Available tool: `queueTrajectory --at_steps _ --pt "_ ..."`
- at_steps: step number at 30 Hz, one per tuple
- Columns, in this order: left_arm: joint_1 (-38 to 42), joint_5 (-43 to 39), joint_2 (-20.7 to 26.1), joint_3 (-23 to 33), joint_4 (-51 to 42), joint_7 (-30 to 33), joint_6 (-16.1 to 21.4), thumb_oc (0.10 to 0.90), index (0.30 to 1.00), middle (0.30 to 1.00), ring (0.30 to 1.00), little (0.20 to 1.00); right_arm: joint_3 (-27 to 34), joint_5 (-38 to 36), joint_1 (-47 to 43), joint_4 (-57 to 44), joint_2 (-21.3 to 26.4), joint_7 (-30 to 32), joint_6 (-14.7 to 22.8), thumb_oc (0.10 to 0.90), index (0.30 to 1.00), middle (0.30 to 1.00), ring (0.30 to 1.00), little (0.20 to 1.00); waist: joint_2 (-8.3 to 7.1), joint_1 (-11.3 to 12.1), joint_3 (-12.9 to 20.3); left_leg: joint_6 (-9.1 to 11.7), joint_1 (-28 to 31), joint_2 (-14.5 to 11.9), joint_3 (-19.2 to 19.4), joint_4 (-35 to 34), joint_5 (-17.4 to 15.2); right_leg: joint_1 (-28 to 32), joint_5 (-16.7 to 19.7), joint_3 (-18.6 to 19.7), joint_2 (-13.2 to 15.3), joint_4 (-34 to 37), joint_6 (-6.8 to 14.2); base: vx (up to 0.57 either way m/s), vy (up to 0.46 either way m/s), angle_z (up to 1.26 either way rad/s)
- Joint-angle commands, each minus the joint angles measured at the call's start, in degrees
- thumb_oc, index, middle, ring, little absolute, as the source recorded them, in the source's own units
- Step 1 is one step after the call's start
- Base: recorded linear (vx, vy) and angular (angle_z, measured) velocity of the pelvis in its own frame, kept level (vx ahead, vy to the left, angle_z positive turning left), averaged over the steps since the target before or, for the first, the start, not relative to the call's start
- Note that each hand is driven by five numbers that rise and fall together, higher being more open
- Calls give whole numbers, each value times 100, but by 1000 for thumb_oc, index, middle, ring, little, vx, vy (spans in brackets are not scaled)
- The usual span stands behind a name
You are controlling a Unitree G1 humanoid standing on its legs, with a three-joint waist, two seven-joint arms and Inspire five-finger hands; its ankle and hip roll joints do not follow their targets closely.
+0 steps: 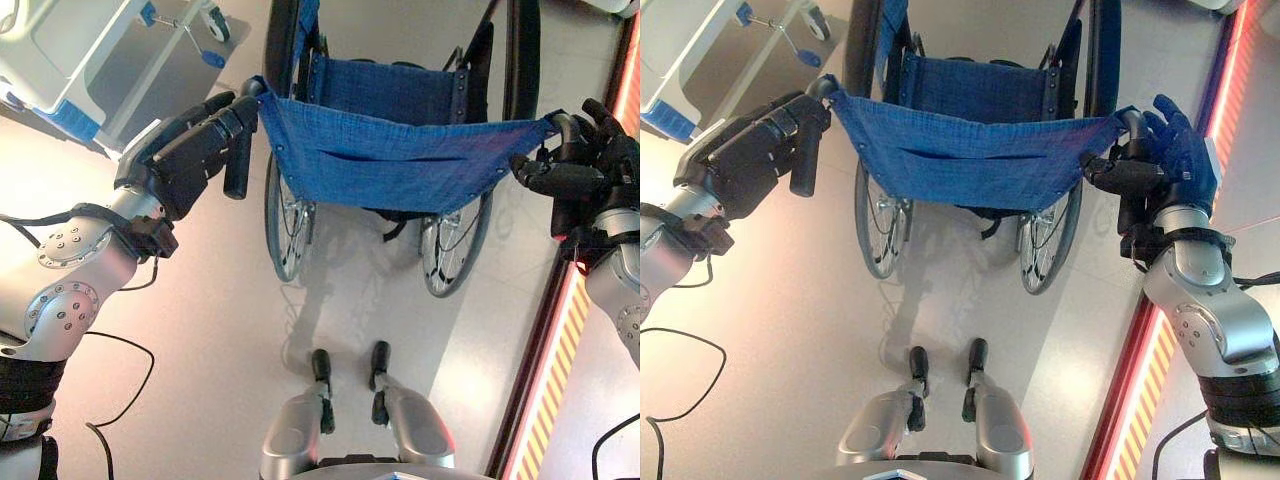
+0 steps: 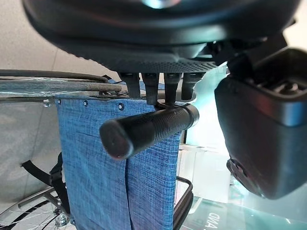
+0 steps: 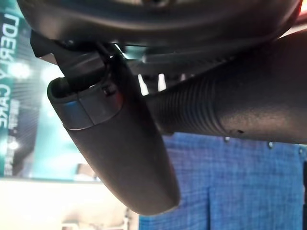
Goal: Push the wheelchair next to the bed
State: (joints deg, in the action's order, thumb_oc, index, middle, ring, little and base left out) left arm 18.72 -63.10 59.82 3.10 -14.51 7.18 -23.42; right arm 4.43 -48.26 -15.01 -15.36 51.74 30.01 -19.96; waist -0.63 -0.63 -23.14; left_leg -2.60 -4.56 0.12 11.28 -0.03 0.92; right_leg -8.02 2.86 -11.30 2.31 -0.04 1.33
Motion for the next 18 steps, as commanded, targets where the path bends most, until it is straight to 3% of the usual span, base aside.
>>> queueTrajectory --at_steps 1,10,15,18 --pt "578 -550 149 9 -957 -290 1094 800 900 900 900 900 -123 -197 -511 -411 379 88 406 800 900 900 900 900 -46 -190 454 536 -341 -257 116 348 91 172 112 373 391 93 517 0 0 0" --pt "415 -143 322 381 -1054 -731 1004 800 900 900 900 900 209 -374 -419 -497 514 -22 240 800 900 900 900 900 -20 -167 443 547 -396 -249 94 403 77 145 86 319 410 48 500 0 0 0" --pt "524 405 630 418 -1214 -1214 1210 800 900 900 900 900 183 -502 -478 -490 613 13 189 800 900 900 900 900 8 -131 430 551 -381 -228 91 368 90 156 99 267 428 59 507 0 0 0" --pt "648 519 788 369 -1206 -1115 1032 800 900 900 900 900 89 -533 -573 -463 648 70 210 800 900 900 900 900 28 -125 416 561 -378 -221 92 343 100 160 103 260 429 74 508 -11 2 0"
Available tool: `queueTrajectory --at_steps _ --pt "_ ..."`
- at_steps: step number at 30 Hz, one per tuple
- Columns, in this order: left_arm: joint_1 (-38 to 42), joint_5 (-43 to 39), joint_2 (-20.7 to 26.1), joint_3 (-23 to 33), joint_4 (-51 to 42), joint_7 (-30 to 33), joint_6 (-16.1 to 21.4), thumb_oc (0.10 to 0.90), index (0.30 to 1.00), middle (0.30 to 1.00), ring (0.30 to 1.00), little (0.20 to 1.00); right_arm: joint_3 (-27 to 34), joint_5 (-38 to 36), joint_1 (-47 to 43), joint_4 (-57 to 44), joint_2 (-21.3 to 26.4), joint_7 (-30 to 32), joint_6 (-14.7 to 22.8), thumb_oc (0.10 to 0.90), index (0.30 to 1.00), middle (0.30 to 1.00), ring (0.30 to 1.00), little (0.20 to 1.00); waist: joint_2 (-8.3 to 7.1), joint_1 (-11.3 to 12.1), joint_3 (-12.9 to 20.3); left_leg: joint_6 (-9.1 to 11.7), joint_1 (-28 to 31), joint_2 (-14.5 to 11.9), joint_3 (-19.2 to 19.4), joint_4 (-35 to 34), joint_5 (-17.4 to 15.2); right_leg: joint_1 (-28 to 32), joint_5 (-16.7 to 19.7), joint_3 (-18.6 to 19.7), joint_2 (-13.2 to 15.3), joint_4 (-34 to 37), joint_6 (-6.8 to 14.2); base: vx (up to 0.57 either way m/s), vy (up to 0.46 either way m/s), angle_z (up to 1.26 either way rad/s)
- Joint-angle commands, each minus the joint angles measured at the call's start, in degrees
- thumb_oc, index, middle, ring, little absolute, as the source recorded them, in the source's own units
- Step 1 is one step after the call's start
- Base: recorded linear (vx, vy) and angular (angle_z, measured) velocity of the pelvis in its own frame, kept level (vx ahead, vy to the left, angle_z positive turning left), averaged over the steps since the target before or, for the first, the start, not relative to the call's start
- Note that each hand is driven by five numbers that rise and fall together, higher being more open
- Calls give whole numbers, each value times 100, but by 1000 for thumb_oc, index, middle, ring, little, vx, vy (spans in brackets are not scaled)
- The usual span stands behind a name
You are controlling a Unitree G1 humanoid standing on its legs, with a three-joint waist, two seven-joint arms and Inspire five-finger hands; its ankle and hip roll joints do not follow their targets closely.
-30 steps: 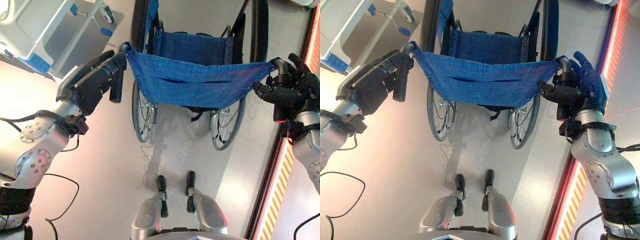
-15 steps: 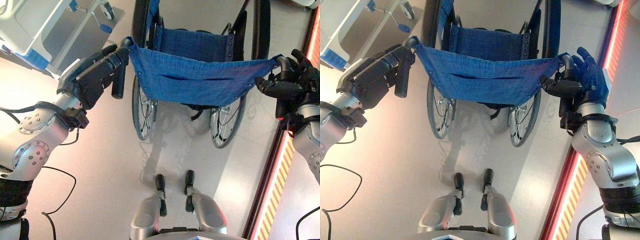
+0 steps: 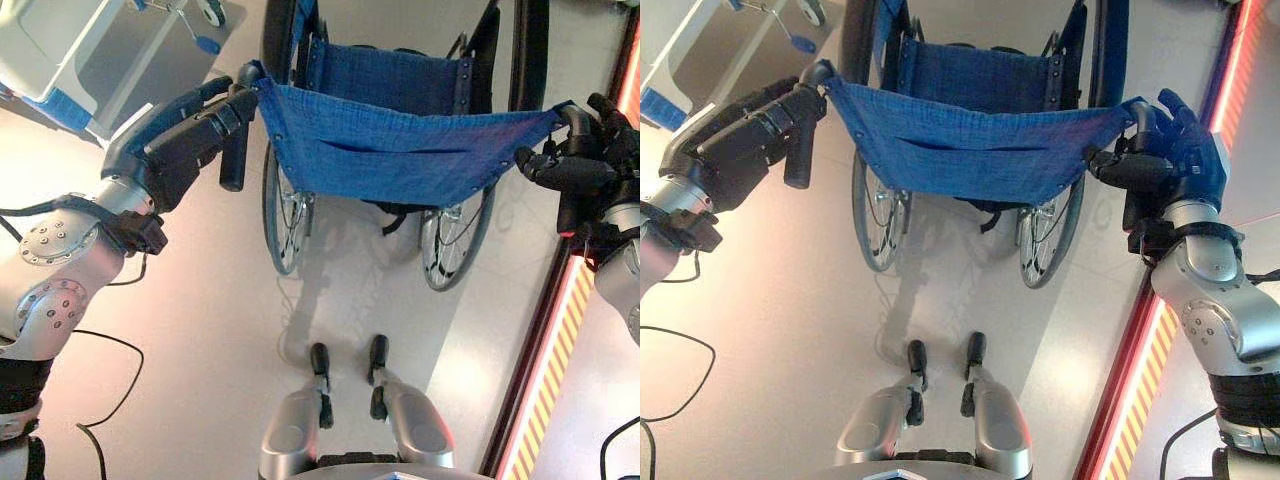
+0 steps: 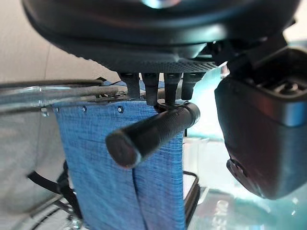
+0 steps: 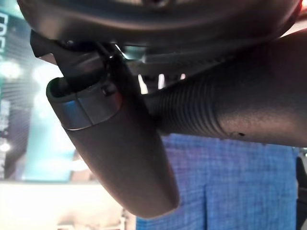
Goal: Push the wheelchair next to the bed
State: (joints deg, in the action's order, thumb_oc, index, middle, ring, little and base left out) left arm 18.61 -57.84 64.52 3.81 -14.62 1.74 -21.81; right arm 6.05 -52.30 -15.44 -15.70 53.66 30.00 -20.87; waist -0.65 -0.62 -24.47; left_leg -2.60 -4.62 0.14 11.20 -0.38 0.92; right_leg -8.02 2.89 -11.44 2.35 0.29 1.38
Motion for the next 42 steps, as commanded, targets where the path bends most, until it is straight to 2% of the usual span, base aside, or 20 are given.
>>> queueTrajectory --at_steps 1,3,6,11,15,20,23,32,37,38,39,40,41,42 --pt "669 4 340 295 -1174 -562 828 800 900 900 900 900 -78 -138 -539 -422 467 73 306 800 900 900 900 900 34 -125 548 562 -370 -221 100 373 100 158 102 271 424 42 504 -37 2 -1" --pt "686 67 439 264 -1059 -427 331 800 900 900 900 900 -117 -160 -588 -383 500 88 328 800 900 900 900 900 57 -121 536 560 -364 -211 87 357 108 158 106 259 424 41 509 -32 2 -1" --pt "644 55 519 230 -867 -547 119 800 900 900 900 900 -146 -258 -646 -394 576 153 312 800 900 900 900 900 72 -133 529 554 -361 -216 88 358 115 152 104 249 429 32 511 0 0 0" --pt "533 -56 632 192 -736 -978 304 800 900 900 900 900 -167 -395 -685 -336 682 120 319 800 900 900 900 900 105 -157 547 550 -329 -214 103 332 126 152 119 235 429 35 518 0 0 0" --pt "628 75 741 90 -763 -1118 227 800 900 900 900 900 -290 -366 -771 -237 700 96 387 800 900 900 900 900 136 -158 560 550 -311 -206 120 309 133 170 128 215 431 53 520 0 0 0" --pt "912 352 886 -343 -548 -1314 -525 800 900 900 900 900 -531 -356 -1009 -80 757 70 428 800 900 900 900 900 193 -200 552 535 -296 -195 130 269 158 158 139 240 418 54 519 0 0 0" --pt "978 468 964 -595 -400 -1394 -815 800 900 900 900 900 -645 -394 -1102 -40 850 64 457 800 900 900 900 900 207 -219 532 523 -296 -184 119 257 171 150 146 267 407 57 519 0 0 0" --pt "1260 310 1134 -1190 31 -1467 -782 800 900 900 900 900 -1149 -410 -1517 356 1044 -71 589 800 900 900 900 900 240 -214 510 501 -257 -169 88 186 200 163 175 278 393 89 524 0 0 0" --pt "1548 175 1134 -1490 173 -1430 -926 800 900 900 900 900 -1335 -341 -1664 534 1050 -100 508 800 900 900 900 900 249 -215 497 491 -265 -160 66 166 213 153 181 275 391 94 517 0 0 0" --pt "1567 171 1137 -1510 180 -1440 -951 800 900 900 900 900 -1344 -323 -1675 544 1049 -109 491 687 731 731 731 731 250 -215 496 490 -266 -159 65 163 214 151 180 276 389 95 516 0 0 0" --pt "1638 115 1142 -1603 188 -1402 -980 800 900 900 900 900 -1408 -304 -1726 594 1060 -118 497 447 371 371 371 371 248 -218 494 489 -269 -161 59 159 221 147 183 283 387 94 514 0 0 0" --pt "1666 100 1139 -1645 208 -1396 -982 800 900 900 900 900 -1439 -278 -1750 618 1062 -119 489 400 300 300 300 300 246 -219 492 487 -268 -161 58 157 223 146 183 285 385 94 512 0 0 0" --pt "1735 82 1130 -1727 258 -1394 -995 800 900 900 900 900 -1491 -211 -1796 660 1062 -132 470 400 300 300 300 300 244 -221 485 480 -267 -159 56 156 221 144 179 290 381 91 506 0 0 0" --pt "1770 67 1122 -1764 276 -1380 -1015 767 851 851 851 851 -1519 -189 -1819 680 1064 -142 465 400 300 300 300 300 243 -224 482 477 -267 -158 56 156 222 140 180 292 379 89 503 0 0 0"
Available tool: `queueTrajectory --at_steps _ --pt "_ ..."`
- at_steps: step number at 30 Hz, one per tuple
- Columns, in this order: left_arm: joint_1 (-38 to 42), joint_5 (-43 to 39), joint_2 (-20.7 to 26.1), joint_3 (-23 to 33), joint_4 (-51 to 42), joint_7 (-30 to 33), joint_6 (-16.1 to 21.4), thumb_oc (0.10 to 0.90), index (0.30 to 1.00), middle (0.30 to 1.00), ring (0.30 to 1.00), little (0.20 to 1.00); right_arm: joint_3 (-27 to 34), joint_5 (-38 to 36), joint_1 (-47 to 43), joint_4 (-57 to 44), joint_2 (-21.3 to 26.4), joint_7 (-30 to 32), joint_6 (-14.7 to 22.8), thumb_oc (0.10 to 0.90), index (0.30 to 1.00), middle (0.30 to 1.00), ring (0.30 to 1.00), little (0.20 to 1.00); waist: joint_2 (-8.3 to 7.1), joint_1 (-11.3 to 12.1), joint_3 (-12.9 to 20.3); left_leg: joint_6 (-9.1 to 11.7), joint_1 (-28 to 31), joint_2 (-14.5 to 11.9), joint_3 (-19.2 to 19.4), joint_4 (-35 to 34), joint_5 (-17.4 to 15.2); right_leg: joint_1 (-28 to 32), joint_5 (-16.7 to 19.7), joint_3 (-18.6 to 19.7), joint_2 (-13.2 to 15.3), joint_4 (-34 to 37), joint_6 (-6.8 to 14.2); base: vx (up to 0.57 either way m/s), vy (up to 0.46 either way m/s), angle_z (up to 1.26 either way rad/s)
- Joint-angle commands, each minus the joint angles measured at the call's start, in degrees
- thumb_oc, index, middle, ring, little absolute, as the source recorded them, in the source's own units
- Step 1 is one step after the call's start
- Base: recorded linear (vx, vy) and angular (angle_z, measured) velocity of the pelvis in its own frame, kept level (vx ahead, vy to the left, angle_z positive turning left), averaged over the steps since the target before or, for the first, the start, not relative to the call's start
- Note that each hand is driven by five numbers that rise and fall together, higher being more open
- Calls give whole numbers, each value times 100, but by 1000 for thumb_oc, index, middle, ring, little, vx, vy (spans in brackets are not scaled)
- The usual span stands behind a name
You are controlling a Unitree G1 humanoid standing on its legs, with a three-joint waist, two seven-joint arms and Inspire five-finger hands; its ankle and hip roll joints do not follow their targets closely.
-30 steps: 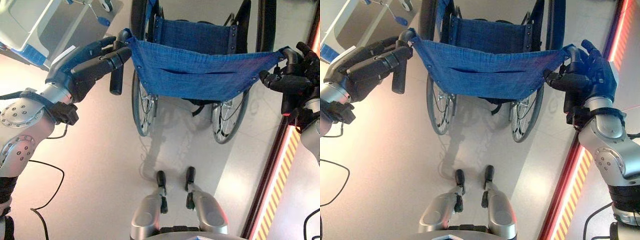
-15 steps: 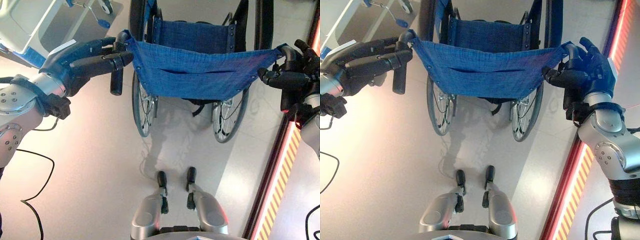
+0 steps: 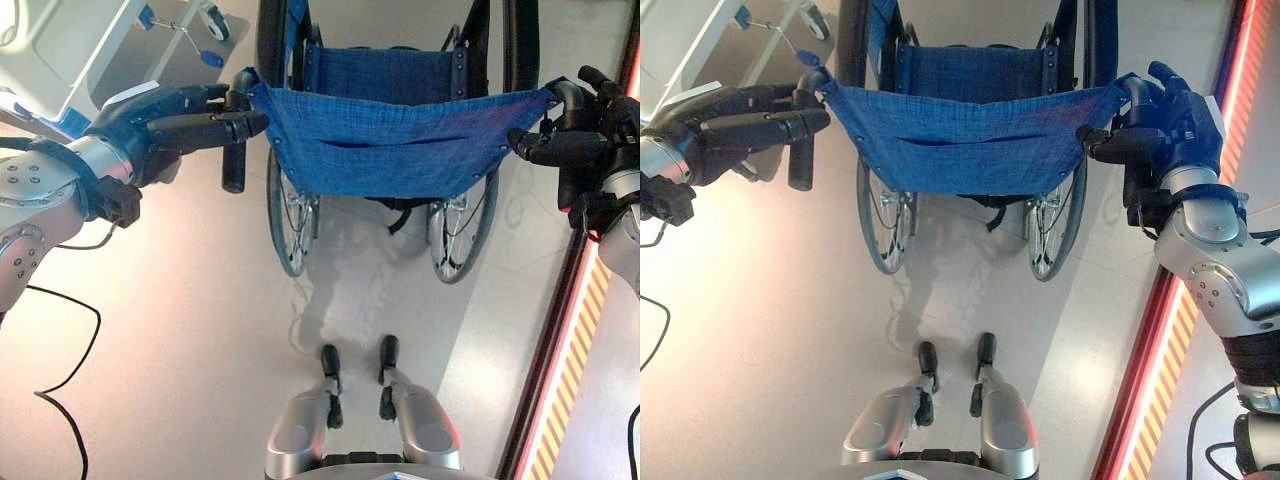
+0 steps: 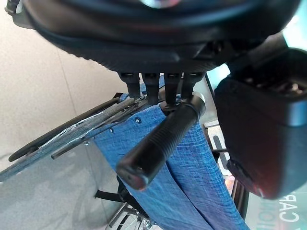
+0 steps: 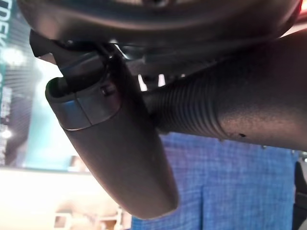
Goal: Push the wheelchair next to the bed
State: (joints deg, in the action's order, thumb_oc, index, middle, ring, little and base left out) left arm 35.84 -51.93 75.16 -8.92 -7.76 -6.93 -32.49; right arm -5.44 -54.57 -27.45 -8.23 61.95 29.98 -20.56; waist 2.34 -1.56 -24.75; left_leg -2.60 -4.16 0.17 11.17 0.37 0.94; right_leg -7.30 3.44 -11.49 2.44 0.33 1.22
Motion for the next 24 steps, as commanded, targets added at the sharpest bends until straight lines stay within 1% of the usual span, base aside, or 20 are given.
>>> queueTrajectory --at_steps 1,2,3,4,12,24 --pt "108 -554 45 -567 -382 -500 38 584 575 575 575 575 -420 50 -659 -27 243 -165 437 400 300 300 300 300 -57 -130 507 474 -313 -162 56 82 222 65 123 299 367 79 515 0 0 0" --pt "120 -561 43 -583 -376 -495 34 563 545 545 545 545 -430 54 -668 -18 245 -174 434 400 300 300 300 300 -57 -129 505 474 -312 -162 54 82 222 66 121 300 367 77 514 0 0 0" --pt "164 -592 43 -634 -363 -467 19 441 361 361 361 361 -476 52 -702 9 270 -195 448 400 300 300 300 300 -61 -131 502 473 -311 -163 49 77 226 59 122 303 361 72 514 0 0 0" --pt "199 -630 35 -670 -348 -455 15 400 300 300 300 300 -494 51 -714 27 280 -212 451 400 300 300 300 300 -66 -130 498 471 -311 -162 45 77 228 61 123 304 358 73 511 0 0 0" --pt "217 -795 -25 -767 -326 -350 7 400 300 300 300 300 -583 62 -719 67 270 -180 437 400 300 300 300 300 -77 -123 498 461 -290 -147 26 18 248 68 135 300 349 98 507 0 0 0" --pt "332 -887 -6 -1021 -292 -470 -153 400 300 300 300 300 -654 78 -745 182 332 -237 507 400 300 300 300 300 -87 -131 505 448 -248 -139 -5 5 245 92 131 307 327 87 489 0 0 0"
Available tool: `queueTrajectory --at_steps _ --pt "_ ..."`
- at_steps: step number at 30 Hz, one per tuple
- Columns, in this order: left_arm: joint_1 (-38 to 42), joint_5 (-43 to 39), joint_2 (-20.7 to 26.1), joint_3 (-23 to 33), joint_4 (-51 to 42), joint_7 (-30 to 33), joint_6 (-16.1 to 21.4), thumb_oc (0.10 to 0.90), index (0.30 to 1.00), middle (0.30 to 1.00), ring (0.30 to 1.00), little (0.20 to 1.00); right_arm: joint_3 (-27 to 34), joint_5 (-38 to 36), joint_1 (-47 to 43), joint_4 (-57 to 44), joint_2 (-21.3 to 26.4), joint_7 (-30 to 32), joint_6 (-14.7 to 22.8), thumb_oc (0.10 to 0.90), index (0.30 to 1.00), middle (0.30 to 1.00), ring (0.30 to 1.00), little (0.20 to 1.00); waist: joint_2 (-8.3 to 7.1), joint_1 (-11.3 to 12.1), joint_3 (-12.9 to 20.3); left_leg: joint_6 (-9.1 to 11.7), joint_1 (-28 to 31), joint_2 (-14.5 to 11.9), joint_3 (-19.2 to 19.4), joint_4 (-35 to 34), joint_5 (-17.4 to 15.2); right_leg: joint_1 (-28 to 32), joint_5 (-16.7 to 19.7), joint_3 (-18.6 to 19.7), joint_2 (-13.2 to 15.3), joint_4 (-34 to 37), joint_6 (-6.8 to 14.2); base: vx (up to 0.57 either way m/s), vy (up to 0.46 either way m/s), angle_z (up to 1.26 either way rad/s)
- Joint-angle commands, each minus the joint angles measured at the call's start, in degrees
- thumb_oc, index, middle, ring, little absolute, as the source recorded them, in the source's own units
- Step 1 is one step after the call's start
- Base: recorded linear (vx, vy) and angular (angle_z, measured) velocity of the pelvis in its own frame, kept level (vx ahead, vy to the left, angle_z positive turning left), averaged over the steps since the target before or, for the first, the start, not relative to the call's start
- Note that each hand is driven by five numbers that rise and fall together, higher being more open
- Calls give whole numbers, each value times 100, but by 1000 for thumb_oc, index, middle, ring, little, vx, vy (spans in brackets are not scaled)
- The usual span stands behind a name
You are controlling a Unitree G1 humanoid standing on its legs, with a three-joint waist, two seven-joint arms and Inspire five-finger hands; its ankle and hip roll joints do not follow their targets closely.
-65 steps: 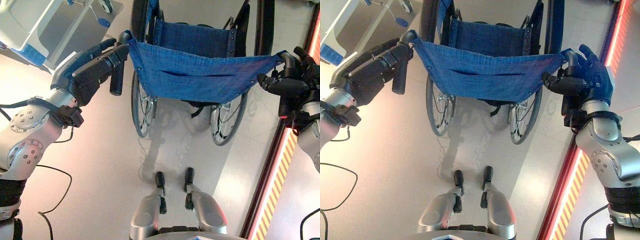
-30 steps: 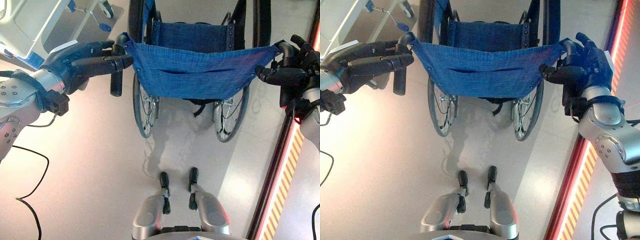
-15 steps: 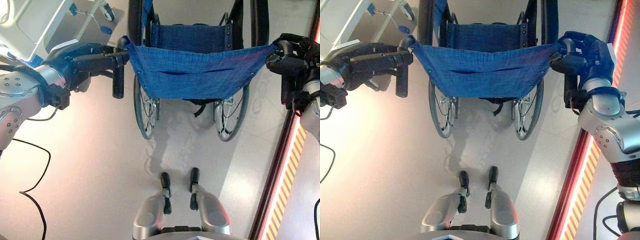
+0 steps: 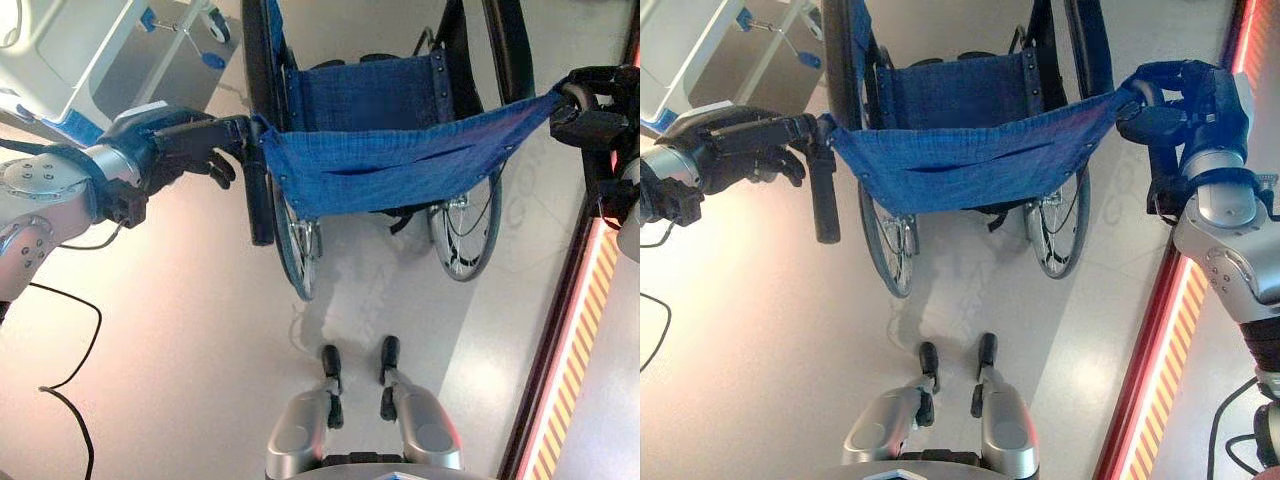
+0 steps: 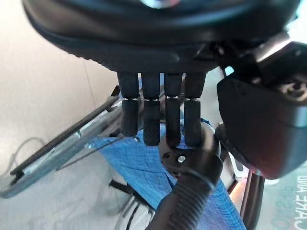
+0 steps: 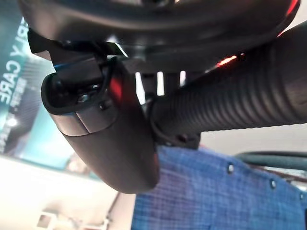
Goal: Push the wheelchair next to the bed
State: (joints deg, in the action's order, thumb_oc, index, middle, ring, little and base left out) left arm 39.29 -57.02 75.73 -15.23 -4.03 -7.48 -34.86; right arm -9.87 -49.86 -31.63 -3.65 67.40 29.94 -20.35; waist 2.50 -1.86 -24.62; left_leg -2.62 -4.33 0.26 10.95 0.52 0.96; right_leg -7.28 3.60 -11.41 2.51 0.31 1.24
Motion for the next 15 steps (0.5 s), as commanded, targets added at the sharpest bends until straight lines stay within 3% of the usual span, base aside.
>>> queueTrajectory --at_steps 1,7,8,10,15 --pt "-9 -379 -65 -407 -657 -411 91 400 300 300 300 300 -228 -410 -337 -272 -206 -231 495 400 300 300 300 300 -105 -102 492 451 -228 -150 18 -12 243 92 114 300 320 88 487 0 0 0" --pt "-43 -474 -85 -404 -642 -108 249 400 300 300 300 300 -228 -466 -284 -296 -202 -246 540 400 300 300 300 300 -100 -107 501 451 -219 -145 14 -24 246 97 112 296 317 97 484 0 0 0" --pt "-46 -540 -91 -368 -632 56 332 629 644 644 644 644 -228 -488 -279 -299 -198 -234 544 400 300 300 300 300 -98 -105 511 457 -218 -144 8 -33 250 102 110 293 313 104 480 0 0 0" --pt "-67 -596 -98 -305 -614 185 391 800 900 900 900 900 -201 -497 -261 -298 -197 -236 543 400 300 300 300 300 -94 -102 519 463 -210 -143 -2 -43 252 111 109 287 309 110 477 0 0 0" --pt "-304 -899 -111 216 -547 891 793 800 900 900 900 900 27 -501 -52 -385 -193 -293 485 400 300 300 300 300 -84 -84 583 476 -164 -138 -28 -65 239 152 87 234 317 111 475 0 0 0"
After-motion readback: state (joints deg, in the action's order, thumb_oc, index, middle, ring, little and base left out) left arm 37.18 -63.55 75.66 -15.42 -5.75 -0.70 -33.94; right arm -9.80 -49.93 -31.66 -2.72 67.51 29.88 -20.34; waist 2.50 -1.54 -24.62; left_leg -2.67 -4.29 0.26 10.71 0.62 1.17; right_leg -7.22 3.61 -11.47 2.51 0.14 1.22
